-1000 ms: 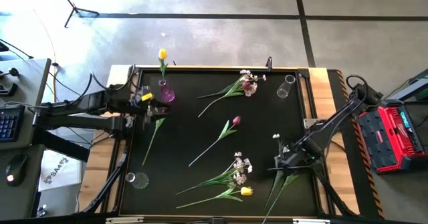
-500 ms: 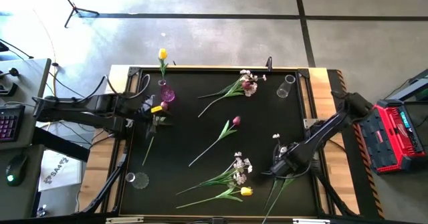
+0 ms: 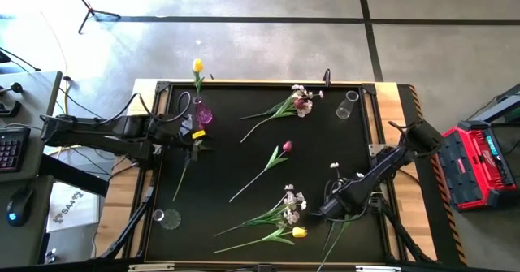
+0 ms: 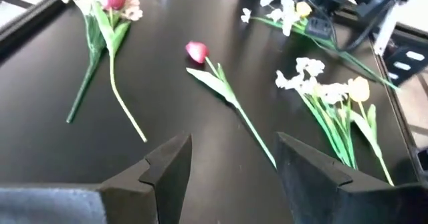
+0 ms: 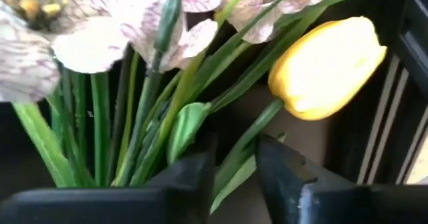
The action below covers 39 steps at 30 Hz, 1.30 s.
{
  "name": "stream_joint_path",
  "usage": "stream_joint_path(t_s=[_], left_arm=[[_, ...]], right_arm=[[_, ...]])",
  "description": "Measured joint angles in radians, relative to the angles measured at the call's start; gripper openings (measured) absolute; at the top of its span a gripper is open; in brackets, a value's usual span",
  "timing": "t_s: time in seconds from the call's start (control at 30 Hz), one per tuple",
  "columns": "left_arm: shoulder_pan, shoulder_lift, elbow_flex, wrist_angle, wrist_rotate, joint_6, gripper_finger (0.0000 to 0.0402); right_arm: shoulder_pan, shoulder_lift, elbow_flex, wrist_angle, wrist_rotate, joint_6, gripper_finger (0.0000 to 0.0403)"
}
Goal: Sort flowers into vase by color
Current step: Put the right yellow flower into the violet vase
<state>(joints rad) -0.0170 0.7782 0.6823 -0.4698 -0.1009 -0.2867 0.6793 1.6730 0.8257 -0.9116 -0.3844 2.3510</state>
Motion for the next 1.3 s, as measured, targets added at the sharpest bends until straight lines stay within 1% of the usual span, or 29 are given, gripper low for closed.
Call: stream_joint_path(t_s=[0.1, 0.17, 0.23, 0.3, 0.4, 0.43, 0.5, 0.57, 0.63, 0.7, 0.73, 0.8, 0.83, 0.87, 0.93, 1.0, 1.03, 1.13, 1.3], left_arm=[[0.0, 0.014, 0.0, 0.028, 0.0, 0.001, 0.02], [0.0, 0.024, 0.0, 0.042, 0.0, 0.0, 0.02], [0.0, 0.035, 0.0, 0.056, 0.0, 0.0, 0.02], [0.0, 0.045, 0.0, 0.064, 0.0, 0.0, 0.02], [0.0, 0.063, 0.0, 0.082, 0.0, 0.001, 0.02], [0.0, 0.068, 0.0, 0.084, 0.0, 0.001, 0.02], [0.0, 0.079, 0.0, 0.093, 0.0, 0.0, 0.02], [0.0, 0.086, 0.0, 0.115, 0.0, -0.022, 0.02], [0.0, 0.096, 0.0, 0.177, 0.0, -0.052, 0.02], [0.0, 0.112, 0.0, 0.261, -0.004, -0.06, 0.02], [0.0, 0.122, 0.0, 0.314, -0.009, -0.059, 0.02], [0.0, 0.151, 0.0, 0.416, -0.011, -0.053, 0.0197], [0.0, 0.167, 0.0, 0.462, -0.004, -0.052, 0.0195], [0.0, 0.186, 0.0, 0.505, 0.003, -0.052, 0.0192], [0.0, 0.224, 0.0, 0.576, 0.014, -0.052, 0.0186], [0.0, 0.268, 0.0, 0.646, 0.015, -0.053, 0.0182], [0.0, 0.289, 0.0, 0.672, 0.014, -0.053, 0.0181], [0.0, 0.353, 0.0, 0.779, 0.003, -0.052, 0.018], [-0.002, 0.437, 0.0, 0.964, 0.017, -0.004, 0.0187]], right_arm=[[0.001, -0.022, 0.006, -0.008, 0.018, -0.004, 0.004], [0.003, -0.034, 0.015, -0.045, 0.032, -0.014, 0.0013], [0.002, -0.057, 0.043, -0.066, 0.037, -0.018, 0.0007], [0.001, -0.076, 0.075, -0.102, 0.05, -0.019, 0.0013], [-0.014, -0.099, 0.133, -0.198, 0.156, -0.042, 0.0012], [-0.027, -0.106, 0.156, -0.221, 0.207, -0.054, 0.0008], [-0.058, -0.116, 0.2, -0.26, 0.352, -0.087, 0.0003], [-0.093, -0.133, 0.243, -0.285, 0.543, -0.13, 0.0003], [-0.129, -0.155, 0.289, -0.282, 0.772, -0.185, 0.0004], [-0.165, -0.177, 0.342, -0.263, 1.018, -0.278, 0.0002], [-0.182, -0.189, 0.371, -0.236, 1.144, -0.346, 0.0002], [-0.215, -0.215, 0.428, -0.145, 1.343, -0.544, 0.0002], [-0.233, -0.226, 0.452, -0.09, 1.404, -0.672, 0.0001], [-0.252, -0.233, 0.474, -0.039, 1.43, -0.809, 0.0001], [-0.292, -0.239, 0.513, 0.073, 1.41, -1.101, 0.0001], [-0.333, -0.239, 0.538, 0.185, 1.337, -1.331, 0.0001], [-0.351, -0.239, 0.548, 0.237, 1.296, -1.421, 0.0001], [-0.406, -0.24, 0.566, 0.37, 1.168, -1.617, 0.0001], [-0.482, -0.24, 0.567, 0.478, 1.008, -1.797, 0.0001]])
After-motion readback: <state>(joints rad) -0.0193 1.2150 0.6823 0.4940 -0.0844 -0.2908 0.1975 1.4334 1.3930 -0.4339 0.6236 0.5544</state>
